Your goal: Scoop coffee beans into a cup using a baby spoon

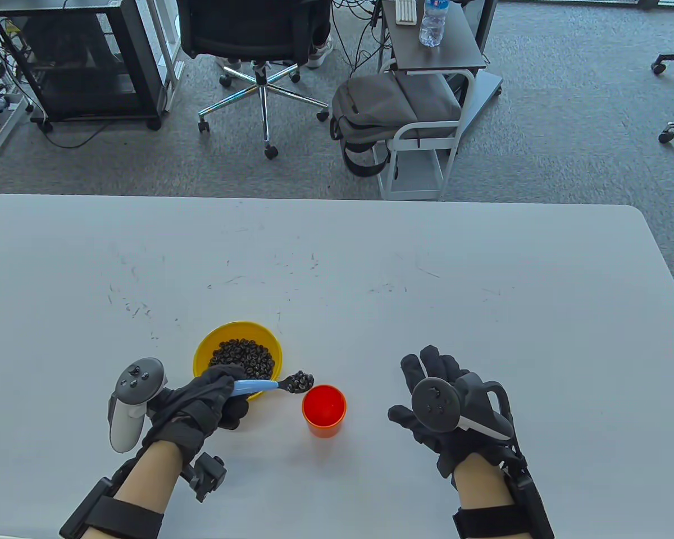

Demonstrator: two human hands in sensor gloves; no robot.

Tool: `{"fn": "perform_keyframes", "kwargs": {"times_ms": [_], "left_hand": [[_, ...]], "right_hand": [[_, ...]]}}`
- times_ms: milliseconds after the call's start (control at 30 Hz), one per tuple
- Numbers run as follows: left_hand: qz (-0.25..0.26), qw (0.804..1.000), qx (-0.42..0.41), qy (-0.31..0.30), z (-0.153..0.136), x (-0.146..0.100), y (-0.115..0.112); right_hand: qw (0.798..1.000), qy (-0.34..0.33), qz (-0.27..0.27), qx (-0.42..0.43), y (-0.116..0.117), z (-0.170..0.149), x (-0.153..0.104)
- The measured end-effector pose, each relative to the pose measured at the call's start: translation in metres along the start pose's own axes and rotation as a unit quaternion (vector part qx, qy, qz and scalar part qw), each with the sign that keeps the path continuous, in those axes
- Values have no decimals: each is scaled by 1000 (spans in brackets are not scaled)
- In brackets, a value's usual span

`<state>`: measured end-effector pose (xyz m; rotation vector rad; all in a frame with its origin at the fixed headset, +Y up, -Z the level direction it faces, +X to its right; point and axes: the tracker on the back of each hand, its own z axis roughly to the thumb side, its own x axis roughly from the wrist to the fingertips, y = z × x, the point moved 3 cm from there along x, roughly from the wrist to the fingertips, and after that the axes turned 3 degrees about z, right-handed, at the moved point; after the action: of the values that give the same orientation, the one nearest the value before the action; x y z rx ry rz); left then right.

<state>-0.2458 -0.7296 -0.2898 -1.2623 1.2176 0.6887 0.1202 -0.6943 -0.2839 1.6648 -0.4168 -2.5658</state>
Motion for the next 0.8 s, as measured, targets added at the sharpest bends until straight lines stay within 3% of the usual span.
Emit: {"fn": "perform_keyframes", "kwargs": {"times_ms": [233, 467, 633, 800], "left_hand": [[-14, 993, 107, -55, 17, -1, -26], [-9, 975, 177, -132, 32, -6, -33], [29, 974, 144, -173, 40, -12, -16], [123, 960, 159, -193, 43, -22, 18]], "right_hand": [[1000, -3, 1, 2, 0, 1, 0], [1000, -4, 1, 2, 0, 1, -1], [1000, -5, 1, 3, 0, 2, -1], [1000, -6, 0, 4, 0, 2, -1]]}}
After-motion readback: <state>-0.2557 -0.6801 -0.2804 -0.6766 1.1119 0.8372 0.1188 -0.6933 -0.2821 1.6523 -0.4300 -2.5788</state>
